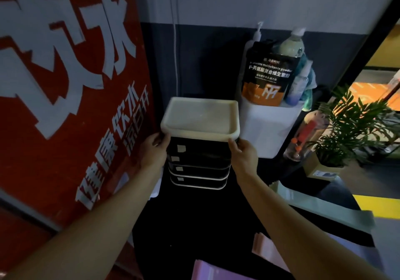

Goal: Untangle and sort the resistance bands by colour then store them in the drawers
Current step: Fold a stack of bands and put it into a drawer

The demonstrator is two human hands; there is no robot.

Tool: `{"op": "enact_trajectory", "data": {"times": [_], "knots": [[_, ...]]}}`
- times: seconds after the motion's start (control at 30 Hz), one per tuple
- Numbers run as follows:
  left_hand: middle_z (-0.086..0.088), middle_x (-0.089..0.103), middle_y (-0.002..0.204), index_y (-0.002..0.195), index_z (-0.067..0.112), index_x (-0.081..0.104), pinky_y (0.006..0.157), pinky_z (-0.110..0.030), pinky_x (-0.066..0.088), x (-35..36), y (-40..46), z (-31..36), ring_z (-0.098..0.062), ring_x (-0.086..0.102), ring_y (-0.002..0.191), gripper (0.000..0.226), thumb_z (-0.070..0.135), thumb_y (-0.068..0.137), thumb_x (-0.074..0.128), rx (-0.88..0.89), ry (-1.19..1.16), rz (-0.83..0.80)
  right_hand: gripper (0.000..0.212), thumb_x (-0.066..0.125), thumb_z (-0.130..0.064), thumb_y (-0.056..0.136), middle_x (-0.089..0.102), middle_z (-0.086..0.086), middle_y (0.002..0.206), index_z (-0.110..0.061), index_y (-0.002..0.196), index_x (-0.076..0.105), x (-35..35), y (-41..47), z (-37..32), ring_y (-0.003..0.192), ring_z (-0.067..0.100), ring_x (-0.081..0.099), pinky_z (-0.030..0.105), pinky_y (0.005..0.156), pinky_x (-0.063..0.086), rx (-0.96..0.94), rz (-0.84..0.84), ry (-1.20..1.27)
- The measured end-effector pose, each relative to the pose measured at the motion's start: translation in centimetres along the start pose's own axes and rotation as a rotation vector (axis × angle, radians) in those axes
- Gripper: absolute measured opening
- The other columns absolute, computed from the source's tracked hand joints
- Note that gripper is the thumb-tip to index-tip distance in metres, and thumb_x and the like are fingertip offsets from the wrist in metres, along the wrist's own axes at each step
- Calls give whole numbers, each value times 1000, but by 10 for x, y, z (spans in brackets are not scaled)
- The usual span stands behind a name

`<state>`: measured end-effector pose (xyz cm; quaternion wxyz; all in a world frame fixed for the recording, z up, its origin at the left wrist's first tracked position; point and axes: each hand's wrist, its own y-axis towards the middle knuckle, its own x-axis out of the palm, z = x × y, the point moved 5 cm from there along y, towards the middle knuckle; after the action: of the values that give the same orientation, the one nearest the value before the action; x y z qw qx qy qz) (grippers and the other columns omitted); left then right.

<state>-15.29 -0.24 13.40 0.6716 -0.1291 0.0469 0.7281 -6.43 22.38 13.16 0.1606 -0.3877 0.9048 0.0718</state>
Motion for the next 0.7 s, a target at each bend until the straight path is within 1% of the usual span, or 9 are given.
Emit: {"op": "enact_trajectory", "data": {"times": [0.07,0.1,0.23,0.33,0.4,0.47,0.53,0.63,0.7], "knots": [[-10,58,127,129,7,53,93,-28,41,-2,-5,0,-23,54,115,42,27,92,57,-13,2,29,27,53,-30,94,59,6,77,-4,89,58,-3,-5,1,75,20,55,30,58,36,33,-3,1],[-11,56,129,131,6,51,93,-27,39,-4,-10,1,-24,52,117,42,25,93,57,-16,12,40,27,53,-30,94,59,6,79,-4,90,58,-4,-8,3,76,20,55,29,56,36,43,-9,-9],[-10,51,136,135,10,46,97,-29,38,-16,-33,-1,-26,49,122,43,20,94,54,-48,36,83,22,55,-28,93,52,2,72,-8,86,49,-7,-27,12,64,12,49,18,47,29,72,-57,-26],[-10,53,133,133,10,48,90,-24,38,-23,-50,-4,-24,51,120,39,16,94,53,-35,32,99,21,56,-27,93,56,5,79,-7,89,50,-13,-44,17,64,9,49,11,45,32,73,-54,-7],[-10,54,132,132,9,49,89,-23,38,-28,-61,-6,-23,51,119,38,14,94,52,-5,25,93,20,55,-27,93,54,5,81,-8,91,49,-16,-56,17,62,6,47,7,44,35,68,-53,13],[-10,53,133,133,8,47,92,-24,37,-32,-68,-9,-23,51,121,39,15,95,51,8,28,71,21,54,-27,93,58,4,90,-8,103,52,-18,-68,19,71,7,51,9,51,36,96,-52,61],[-10,50,137,137,9,44,97,-26,37,-34,-74,-12,-22,48,124,43,17,95,50,12,42,30,29,55,-25,93,59,3,101,-8,117,50,-19,-78,19,83,10,54,16,60,38,125,-56,103],[-7,45,142,143,10,36,99,-22,34,-35,-79,-15,-20,44,130,48,17,96,49,14,41,-34,32,54,-23,94,59,2,107,-8,121,50,-18,-85,16,93,12,55,23,72,40,122,-75,103],[-8,46,142,143,10,36,97,-20,33,-37,-78,-15,-19,44,130,48,16,97,48,25,33,-54,32,54,-22,93,61,3,109,-8,122,52,-18,-86,12,94,13,56,22,69,41,115,-84,88]]}}
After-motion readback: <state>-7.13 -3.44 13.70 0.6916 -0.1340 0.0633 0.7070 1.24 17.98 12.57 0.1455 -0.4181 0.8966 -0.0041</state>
